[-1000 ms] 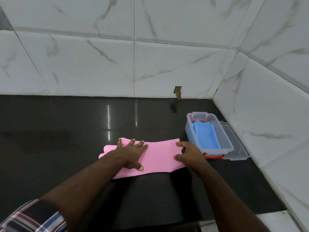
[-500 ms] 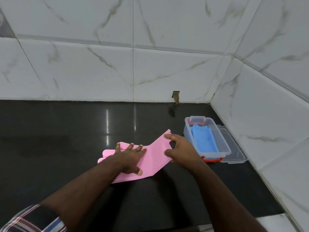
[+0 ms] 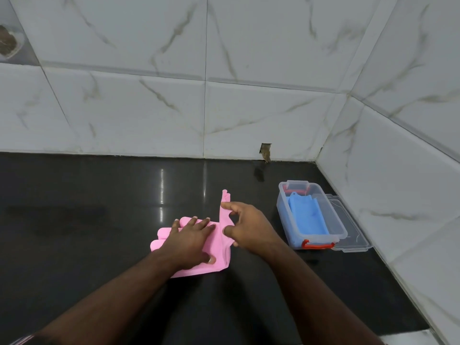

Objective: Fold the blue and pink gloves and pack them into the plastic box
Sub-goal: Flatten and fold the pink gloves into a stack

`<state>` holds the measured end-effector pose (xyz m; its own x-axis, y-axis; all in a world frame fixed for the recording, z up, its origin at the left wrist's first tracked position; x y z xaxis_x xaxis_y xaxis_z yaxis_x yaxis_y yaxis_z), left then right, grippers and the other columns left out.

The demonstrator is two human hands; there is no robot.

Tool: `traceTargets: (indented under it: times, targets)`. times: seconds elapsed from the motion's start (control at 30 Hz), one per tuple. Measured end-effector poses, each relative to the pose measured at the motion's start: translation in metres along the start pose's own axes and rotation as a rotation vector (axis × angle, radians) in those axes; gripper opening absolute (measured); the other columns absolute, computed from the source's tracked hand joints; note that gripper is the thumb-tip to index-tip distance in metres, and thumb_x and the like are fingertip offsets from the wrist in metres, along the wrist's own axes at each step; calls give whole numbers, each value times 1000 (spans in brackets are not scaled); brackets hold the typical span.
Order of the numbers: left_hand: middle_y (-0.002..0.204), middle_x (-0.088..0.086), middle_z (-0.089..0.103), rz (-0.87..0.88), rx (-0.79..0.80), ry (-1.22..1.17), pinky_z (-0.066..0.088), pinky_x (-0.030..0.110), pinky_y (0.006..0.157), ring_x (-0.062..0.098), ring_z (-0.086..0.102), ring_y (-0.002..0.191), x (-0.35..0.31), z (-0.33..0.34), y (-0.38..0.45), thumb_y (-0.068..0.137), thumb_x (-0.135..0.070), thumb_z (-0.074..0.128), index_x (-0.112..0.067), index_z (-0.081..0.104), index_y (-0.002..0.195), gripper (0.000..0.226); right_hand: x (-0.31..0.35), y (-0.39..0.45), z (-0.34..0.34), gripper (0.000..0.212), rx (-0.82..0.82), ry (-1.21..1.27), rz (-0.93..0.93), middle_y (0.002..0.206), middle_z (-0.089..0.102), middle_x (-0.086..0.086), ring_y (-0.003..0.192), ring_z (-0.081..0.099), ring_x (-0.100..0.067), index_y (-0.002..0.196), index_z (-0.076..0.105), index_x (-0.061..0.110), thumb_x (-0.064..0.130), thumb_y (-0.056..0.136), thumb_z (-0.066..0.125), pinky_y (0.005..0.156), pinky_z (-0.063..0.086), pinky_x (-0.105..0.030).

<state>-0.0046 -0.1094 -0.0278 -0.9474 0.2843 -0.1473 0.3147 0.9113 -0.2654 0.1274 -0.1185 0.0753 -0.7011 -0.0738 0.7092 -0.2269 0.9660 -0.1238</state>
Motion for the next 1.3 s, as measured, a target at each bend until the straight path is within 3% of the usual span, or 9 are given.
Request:
traceTargets:
  times: [0.1,0.2,0.3,0.47,0.73,0.9,1.1,1.17,1.3]
  targets:
    - [153,2,46,-125,-307,-267,33,44,116,24,41,141,40,-20,-18,88,-29,68,-20,46,147,64,-2,2,1,66,3,-8,28,138,56,-3,93,65,-14,144,47,27,6,86,68,86,59,-36]
    - [116,9,71,-360,-507,-465,47,36,97,31,64,112,103,-20,-46,86,-15,70,-9,69,121,36,-3,4,0,66,-3,-17,49,135,57,-3,91,66,-14,144,46,28,8,86,69,84,60,-35]
    - [101,4,74,-575,-402,-776,54,35,89,27,70,96,141,13,-64,89,-19,71,-8,70,117,30,0,4,2,66,-2,-15,60,134,57,-5,92,65,-15,144,47,27,6,85,69,82,60,-35]
    - [96,15,76,-587,-372,-1242,62,37,77,22,72,79,137,41,-67,93,-7,67,-4,72,110,18,7,6,11,64,12,-26,73,137,55,-4,94,66,-18,143,48,28,6,86,69,78,61,-32]
    - [90,15,77,-558,-424,-1370,62,30,72,19,72,73,135,41,-68,92,-3,68,-4,75,98,9,31,11,33,62,44,-144,-1,143,54,-1,89,63,-11,144,48,29,6,87,60,88,55,-31]
    - [91,16,78,-551,-457,-1416,63,33,75,23,75,77,138,46,-68,91,-4,70,-3,76,97,9,54,6,61,59,113,-199,-108,148,50,1,129,52,-17,145,48,18,0,89,46,95,37,-17]
    - [87,9,79,-527,-465,-1432,62,36,78,27,76,83,139,48,-68,90,-4,70,-7,77,95,8,69,0,107,34,253,-176,-102,108,66,-14,99,62,-36,118,58,-2,-5,89,41,92,54,-35]
    - [87,9,79,-510,-465,-1430,62,37,80,28,76,84,139,48,-68,90,-5,70,-8,78,95,9,70,3,115,29,234,-243,-100,104,67,-15,95,65,-35,109,62,2,-2,84,47,82,55,-30]
    - [87,7,79,-490,-467,-1401,62,41,83,27,76,85,141,51,-67,89,-7,72,-11,79,94,9,68,10,137,11,240,-323,-132,87,65,-10,76,65,-33,84,53,14,11,73,53,66,59,-44]
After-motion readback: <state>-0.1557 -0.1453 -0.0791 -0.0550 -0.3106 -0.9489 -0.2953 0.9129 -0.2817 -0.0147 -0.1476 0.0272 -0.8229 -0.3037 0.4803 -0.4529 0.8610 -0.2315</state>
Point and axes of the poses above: each hand's wrist, its own y-axis towards the middle knuckle, its own z-axis out of the palm, x = y × z, the point moved 8 cm from there along y, towards the middle knuckle
